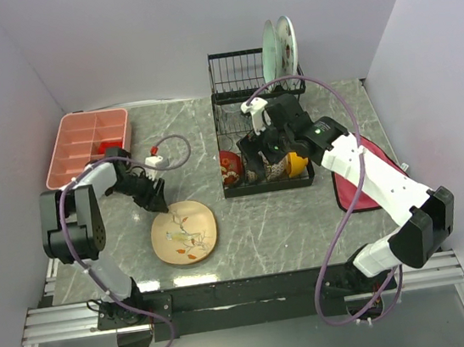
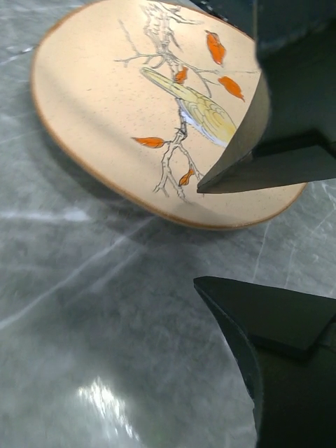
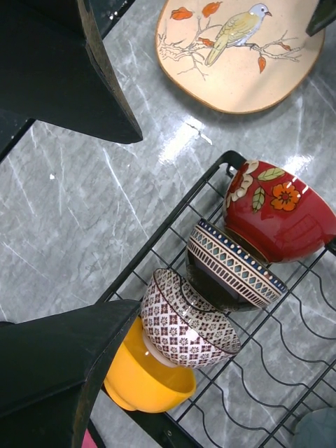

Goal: Load the mixed dishes into the dish rack

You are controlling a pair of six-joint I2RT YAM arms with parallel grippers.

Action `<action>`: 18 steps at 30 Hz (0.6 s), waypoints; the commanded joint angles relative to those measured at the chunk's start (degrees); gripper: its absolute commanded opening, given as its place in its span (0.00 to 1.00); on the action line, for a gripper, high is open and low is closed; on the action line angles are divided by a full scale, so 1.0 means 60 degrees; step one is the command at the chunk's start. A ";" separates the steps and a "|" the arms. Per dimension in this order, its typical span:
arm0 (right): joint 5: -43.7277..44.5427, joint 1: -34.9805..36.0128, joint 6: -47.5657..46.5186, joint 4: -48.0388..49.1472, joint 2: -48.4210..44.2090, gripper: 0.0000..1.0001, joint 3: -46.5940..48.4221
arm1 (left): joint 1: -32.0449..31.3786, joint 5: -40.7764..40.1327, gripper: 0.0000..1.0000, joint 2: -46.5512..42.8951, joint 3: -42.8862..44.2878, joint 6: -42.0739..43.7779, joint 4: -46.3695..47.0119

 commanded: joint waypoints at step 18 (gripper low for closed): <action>-0.2792 -0.0707 -0.0604 -0.0207 0.0874 0.94 0.0661 | -0.0514 0.1242 0.01 -0.1971 0.0120 0.3012 -0.1907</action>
